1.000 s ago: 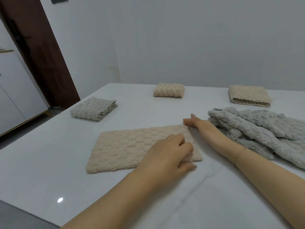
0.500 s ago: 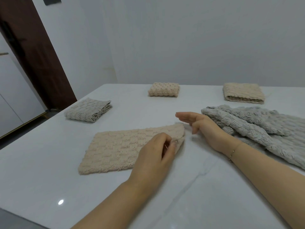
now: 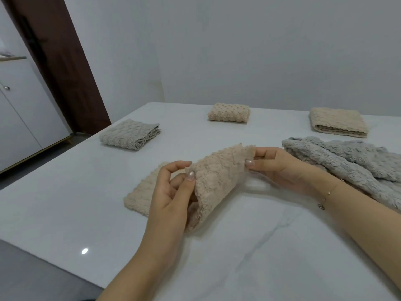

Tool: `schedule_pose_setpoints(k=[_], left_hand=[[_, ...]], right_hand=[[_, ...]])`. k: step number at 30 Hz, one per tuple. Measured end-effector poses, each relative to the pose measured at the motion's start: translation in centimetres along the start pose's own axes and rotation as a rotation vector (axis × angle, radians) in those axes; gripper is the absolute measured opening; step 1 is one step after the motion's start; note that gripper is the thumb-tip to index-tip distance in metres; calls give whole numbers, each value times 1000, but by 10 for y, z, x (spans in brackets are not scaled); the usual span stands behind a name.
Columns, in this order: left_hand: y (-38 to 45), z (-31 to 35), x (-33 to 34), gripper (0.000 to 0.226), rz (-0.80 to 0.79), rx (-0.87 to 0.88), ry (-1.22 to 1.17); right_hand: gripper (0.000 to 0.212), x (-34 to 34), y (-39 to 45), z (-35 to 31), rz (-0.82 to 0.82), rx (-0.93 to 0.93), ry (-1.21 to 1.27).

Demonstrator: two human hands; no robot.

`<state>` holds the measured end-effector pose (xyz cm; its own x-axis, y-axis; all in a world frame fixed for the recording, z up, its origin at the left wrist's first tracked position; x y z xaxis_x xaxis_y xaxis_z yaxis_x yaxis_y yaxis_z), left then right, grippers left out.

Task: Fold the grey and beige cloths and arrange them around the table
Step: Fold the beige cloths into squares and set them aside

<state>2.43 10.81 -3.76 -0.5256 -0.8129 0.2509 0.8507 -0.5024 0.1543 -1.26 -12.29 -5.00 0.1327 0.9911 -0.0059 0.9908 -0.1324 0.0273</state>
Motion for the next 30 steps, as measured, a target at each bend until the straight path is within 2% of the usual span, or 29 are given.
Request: schedule_pose_setpoints(k=[2, 5, 7, 12, 19, 30], left_hand=[[-1, 10, -12, 17, 24, 71, 44], [1, 26, -35, 16, 62, 167, 190], [5, 31, -53, 10, 94, 173, 231], [16, 32, -83, 26, 170, 103, 293], [33, 17, -121, 19, 248, 45, 524], [28, 5, -132, 16, 354, 29, 670]], right_hand=[[79, 13, 6, -10, 13, -43, -11], [30, 32, 19, -25, 50, -73, -11], [15, 46, 31, -33, 58, -80, -35], [18, 80, 66, -34, 47, 4, -183], [21, 101, 92, -13, 113, 92, -398], [33, 105, 99, -1, 210, 45, -589]])
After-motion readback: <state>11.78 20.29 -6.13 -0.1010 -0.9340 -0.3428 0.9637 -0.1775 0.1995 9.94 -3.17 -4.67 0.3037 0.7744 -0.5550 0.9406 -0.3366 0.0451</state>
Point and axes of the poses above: each hand's wrist, its own y-axis towards the middle knuckle, its own x-axis out of the palm, z = x × y, the point moved 5 cm from there along y, towards the middle knuckle
